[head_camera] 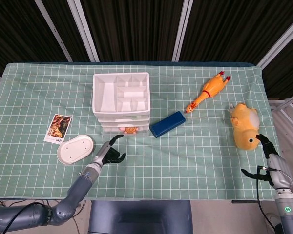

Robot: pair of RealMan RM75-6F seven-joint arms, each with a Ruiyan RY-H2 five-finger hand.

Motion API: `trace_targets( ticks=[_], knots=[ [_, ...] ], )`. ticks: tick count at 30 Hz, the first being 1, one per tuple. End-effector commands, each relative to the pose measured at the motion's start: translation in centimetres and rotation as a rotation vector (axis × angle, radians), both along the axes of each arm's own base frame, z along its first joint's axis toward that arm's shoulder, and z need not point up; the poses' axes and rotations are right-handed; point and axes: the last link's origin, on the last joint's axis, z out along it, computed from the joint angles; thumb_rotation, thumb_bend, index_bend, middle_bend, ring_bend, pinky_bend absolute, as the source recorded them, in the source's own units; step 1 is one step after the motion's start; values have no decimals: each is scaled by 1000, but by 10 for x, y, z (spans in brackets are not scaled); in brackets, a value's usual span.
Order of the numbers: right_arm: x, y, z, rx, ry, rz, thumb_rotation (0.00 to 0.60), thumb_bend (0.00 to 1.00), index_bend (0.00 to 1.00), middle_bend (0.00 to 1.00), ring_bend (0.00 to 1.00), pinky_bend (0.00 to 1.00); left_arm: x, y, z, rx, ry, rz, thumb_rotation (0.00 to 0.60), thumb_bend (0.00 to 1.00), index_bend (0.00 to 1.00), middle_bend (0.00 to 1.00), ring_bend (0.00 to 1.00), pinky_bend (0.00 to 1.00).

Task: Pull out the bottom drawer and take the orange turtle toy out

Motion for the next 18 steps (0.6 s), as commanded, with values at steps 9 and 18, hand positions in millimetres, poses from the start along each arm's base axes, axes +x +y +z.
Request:
trace_targets(
  ticks=[9,18],
  knots=[
    [0,0,0,1,-2,-3,600,104,0,0,0,185,-7,14,14,84,281,-117,600,414,53,1000,1000,1000],
    [0,0,0,2,-5,-6,600,104,0,0,0,185,-20,19,12,55,357,-41,600,426,96,1000,1000,1000]
  ],
)
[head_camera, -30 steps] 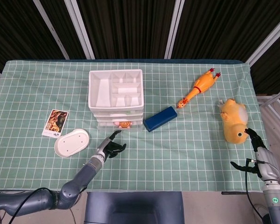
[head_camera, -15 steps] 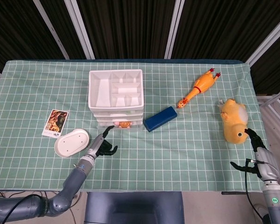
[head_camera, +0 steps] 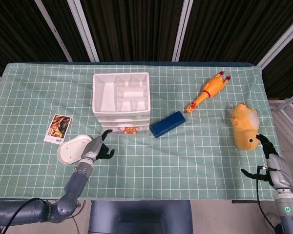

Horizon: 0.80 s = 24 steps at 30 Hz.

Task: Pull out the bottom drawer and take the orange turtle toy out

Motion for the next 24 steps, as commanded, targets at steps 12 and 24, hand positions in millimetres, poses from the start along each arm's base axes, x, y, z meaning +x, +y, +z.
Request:
trace_targets(
  ticks=[12,24],
  knots=[
    [0,0,0,0,0,-1,600,104,0,0,0,185,-8,-6,11,-37,42,42,600,451,318,1000,1000,1000],
    [1,0,0,-1,5,-2,600,104,0,0,0,185,-24,-35,33,-96,78,44,600,451,335,1000,1000,1000]
  ],
)
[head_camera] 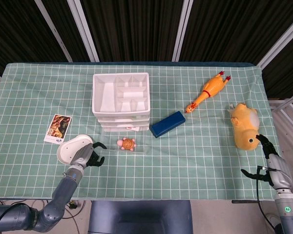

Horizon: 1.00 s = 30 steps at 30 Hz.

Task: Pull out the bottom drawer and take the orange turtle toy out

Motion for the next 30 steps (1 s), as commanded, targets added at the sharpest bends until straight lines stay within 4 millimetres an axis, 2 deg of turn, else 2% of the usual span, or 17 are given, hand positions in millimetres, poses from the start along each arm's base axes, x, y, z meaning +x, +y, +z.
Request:
trace_targets(
  ticks=[1,7,12,18,25,30],
  knots=[
    [0,0,0,-1,1,-1,600,104,0,0,0,185,-5,-8,5,-18,12,0,600,451,336,1000,1000,1000],
    [0,0,0,-1,4,-1,600,105,0,0,0,184,-9,-17,13,-33,18,-7,600,446,306,1000,1000,1000],
    [0,0,0,0,5,-1,600,104,0,0,0,185,0,-7,25,50,14,-71,600,366,244,1000,1000,1000],
    [0,0,0,0,5,0,600,104,0,0,0,185,9,10,28,109,92,-158,600,311,277,1000,1000,1000],
    [0,0,0,1,3,-1,600,105,0,0,0,185,22,35,13,157,266,-280,600,311,359,1000,1000,1000],
    [0,0,0,1,2,0,600,105,0,0,0,185,33,44,-2,161,311,-293,600,308,367,1000,1000,1000]
  ],
)
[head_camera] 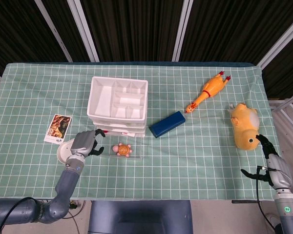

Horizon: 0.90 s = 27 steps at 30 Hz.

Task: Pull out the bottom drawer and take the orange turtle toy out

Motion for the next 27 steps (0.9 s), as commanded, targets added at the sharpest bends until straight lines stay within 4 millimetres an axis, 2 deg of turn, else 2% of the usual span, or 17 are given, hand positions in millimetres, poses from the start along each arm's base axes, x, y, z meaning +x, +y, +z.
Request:
trace_targets(
  ticks=[1,10,27],
  knots=[
    [0,0,0,0,-1,0,600,105,0,0,0,185,10,8,-11,13,41,-12,600,305,368,1000,1000,1000],
    [0,0,0,-1,-5,-1,600,108,0,0,0,185,16,13,-30,-28,97,10,600,299,417,1000,1000,1000],
    [0,0,0,0,-7,-3,600,108,0,0,0,185,24,10,-48,-78,119,10,600,299,421,1000,1000,1000]
  ],
)
